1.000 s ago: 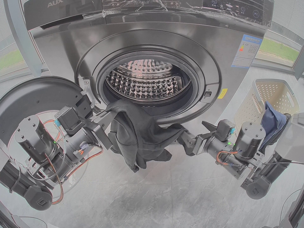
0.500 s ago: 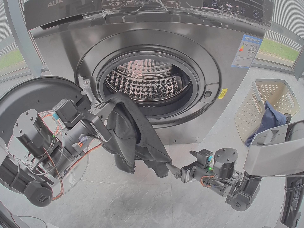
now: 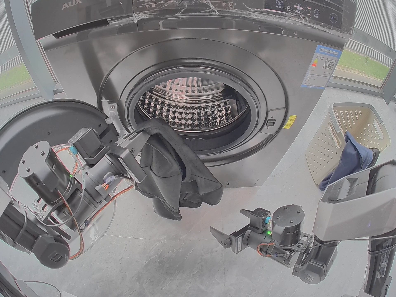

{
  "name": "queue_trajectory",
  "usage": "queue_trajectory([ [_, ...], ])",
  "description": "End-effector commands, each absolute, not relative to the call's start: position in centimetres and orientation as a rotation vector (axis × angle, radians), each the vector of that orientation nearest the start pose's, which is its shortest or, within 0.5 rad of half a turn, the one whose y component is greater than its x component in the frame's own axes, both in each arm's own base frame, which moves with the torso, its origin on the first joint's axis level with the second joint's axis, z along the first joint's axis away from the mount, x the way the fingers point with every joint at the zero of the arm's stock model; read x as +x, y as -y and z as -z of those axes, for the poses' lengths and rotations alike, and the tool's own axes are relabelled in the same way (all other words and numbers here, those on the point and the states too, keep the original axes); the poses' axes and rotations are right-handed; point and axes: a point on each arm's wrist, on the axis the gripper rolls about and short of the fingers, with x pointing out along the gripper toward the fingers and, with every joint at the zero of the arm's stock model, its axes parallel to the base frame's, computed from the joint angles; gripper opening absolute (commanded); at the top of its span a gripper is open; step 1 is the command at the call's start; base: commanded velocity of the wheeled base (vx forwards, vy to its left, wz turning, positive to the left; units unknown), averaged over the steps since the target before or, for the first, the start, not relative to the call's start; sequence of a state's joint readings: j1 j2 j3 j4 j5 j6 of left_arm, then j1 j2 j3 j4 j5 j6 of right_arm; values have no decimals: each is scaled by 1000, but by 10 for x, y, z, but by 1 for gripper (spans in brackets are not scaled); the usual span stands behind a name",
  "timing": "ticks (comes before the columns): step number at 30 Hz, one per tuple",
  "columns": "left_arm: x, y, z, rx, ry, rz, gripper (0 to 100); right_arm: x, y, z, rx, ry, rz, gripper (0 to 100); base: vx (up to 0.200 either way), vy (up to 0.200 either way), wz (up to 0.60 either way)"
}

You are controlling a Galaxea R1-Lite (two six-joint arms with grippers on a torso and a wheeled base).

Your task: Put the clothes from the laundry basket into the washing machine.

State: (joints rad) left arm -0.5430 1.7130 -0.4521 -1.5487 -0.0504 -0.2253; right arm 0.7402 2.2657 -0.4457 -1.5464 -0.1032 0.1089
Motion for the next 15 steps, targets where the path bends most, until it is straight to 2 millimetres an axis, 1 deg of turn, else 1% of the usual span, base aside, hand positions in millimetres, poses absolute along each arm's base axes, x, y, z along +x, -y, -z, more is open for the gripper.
queue_trajectory([
  [1, 227, 139, -182, -288, 215, 620, 0, 225, -216, -18, -18, -301, -648, 100, 0, 0, 0],
  [3, 227, 139, -182, -288, 215, 620, 0, 221, -215, -20, -18, -303, -655, 100, 0, 0, 0],
  [5, 227, 139, -182, -288, 212, 621, 0, 221, -219, -30, -4, -266, -667, 100, 0, 0, 0],
  [11, 226, 140, -182, -288, 211, 625, 0, 241, -235, -63, 56, -101, -682, 100, 0, 0, 0],
  [15, 226, 140, -181, -288, 209, 627, 0, 249, -248, -71, 79, -47, -695, 100, 0, 0, 0],
])
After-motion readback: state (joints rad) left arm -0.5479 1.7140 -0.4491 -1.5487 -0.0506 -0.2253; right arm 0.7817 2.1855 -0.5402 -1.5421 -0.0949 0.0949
